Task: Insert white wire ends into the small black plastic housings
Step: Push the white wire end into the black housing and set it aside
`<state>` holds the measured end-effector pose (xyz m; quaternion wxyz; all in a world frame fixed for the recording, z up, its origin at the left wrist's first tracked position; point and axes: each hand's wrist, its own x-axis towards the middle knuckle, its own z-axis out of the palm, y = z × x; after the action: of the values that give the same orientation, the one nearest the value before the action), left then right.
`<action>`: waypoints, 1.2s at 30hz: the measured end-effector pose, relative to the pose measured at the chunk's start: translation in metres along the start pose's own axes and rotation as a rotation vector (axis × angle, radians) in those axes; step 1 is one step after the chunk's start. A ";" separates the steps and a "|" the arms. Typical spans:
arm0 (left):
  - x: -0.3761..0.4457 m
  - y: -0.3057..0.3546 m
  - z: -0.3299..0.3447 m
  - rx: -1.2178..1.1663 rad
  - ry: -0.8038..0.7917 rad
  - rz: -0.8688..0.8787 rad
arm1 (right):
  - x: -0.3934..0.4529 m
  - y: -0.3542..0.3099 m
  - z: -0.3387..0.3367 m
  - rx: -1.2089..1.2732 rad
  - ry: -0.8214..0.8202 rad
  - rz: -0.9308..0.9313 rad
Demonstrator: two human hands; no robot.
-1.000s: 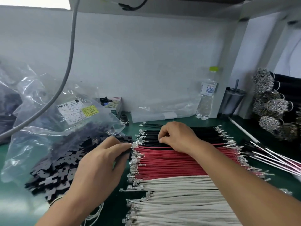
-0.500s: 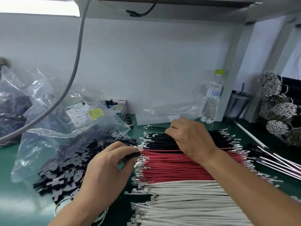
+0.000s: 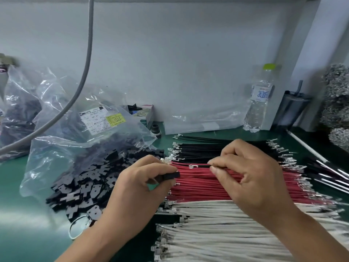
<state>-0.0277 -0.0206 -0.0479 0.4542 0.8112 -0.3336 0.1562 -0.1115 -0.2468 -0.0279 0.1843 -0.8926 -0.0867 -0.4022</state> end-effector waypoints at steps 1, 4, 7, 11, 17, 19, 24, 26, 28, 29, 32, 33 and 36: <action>0.000 0.001 0.001 -0.018 0.000 -0.009 | -0.001 -0.003 0.001 0.025 -0.011 0.003; 0.000 0.002 0.001 -0.118 -0.001 -0.055 | -0.001 -0.009 0.002 0.090 -0.035 0.008; -0.001 0.003 0.003 -0.209 -0.007 -0.069 | 0.001 -0.011 0.001 0.107 -0.058 -0.003; -0.003 0.004 0.005 -0.276 -0.025 -0.081 | 0.001 -0.011 0.001 0.109 -0.099 -0.001; -0.001 0.002 0.006 -0.386 -0.048 -0.105 | 0.001 -0.010 0.000 0.150 -0.163 0.016; -0.002 0.003 0.004 -0.385 -0.069 -0.091 | 0.001 -0.010 0.000 0.188 -0.189 0.039; -0.001 0.003 0.002 -0.584 -0.161 -0.148 | 0.002 -0.002 0.001 0.321 -0.254 0.139; -0.002 0.004 0.004 -0.582 -0.180 -0.145 | 0.001 -0.003 0.002 0.332 -0.266 0.146; -0.003 0.003 0.005 -0.445 -0.155 -0.095 | 0.000 -0.008 0.006 0.285 -0.267 0.112; -0.003 0.003 0.005 -0.375 -0.144 -0.067 | -0.001 -0.011 0.008 0.248 -0.264 0.088; -0.004 0.003 0.005 -0.296 -0.129 -0.037 | -0.002 -0.014 0.011 0.219 -0.270 0.076; -0.005 0.003 0.005 -0.295 -0.126 -0.039 | -0.002 -0.013 0.011 0.230 -0.266 0.082; -0.005 0.005 0.006 -0.295 -0.106 -0.059 | -0.003 -0.010 0.013 0.230 -0.238 0.094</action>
<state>-0.0352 -0.0259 -0.0508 0.5546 0.7522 -0.3524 0.0489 -0.1077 -0.2325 -0.0350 0.2924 -0.9099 -0.1115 -0.2722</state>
